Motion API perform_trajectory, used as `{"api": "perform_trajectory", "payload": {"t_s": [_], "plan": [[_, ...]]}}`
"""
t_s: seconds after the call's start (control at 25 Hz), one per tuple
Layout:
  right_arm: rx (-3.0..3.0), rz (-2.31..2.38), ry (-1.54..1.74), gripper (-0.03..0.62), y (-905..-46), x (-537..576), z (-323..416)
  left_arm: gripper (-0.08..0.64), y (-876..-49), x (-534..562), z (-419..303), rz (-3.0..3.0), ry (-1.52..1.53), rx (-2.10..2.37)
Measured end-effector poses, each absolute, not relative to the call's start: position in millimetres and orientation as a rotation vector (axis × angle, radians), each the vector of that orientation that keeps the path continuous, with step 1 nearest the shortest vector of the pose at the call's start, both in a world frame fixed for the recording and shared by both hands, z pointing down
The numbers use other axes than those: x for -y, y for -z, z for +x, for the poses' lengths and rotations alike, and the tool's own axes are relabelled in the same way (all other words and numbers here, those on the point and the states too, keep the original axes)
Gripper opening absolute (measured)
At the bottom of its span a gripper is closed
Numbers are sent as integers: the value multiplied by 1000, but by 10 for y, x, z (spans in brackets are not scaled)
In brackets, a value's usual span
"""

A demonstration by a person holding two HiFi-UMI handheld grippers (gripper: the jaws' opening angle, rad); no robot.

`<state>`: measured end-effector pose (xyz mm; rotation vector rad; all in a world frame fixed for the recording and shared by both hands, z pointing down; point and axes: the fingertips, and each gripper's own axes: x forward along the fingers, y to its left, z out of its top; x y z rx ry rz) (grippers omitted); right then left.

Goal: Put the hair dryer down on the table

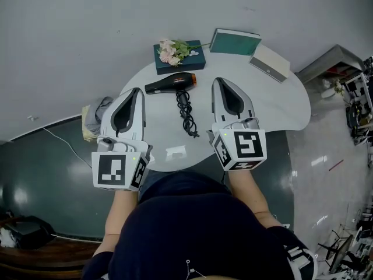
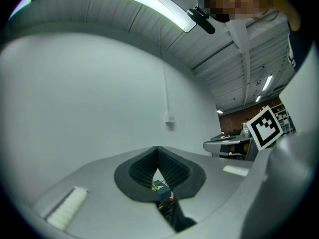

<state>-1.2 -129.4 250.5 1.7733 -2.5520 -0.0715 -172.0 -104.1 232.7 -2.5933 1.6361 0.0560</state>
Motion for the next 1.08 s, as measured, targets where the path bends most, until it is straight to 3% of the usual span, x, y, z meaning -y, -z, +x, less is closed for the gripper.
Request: {"api": "perform_trajectory", "payload": {"t_s": [1.08], "plan": [[2461,1907,118,11,-2565,1301,-672,9,-2491,1291,-2248,-2715,-89,-1442]]}}
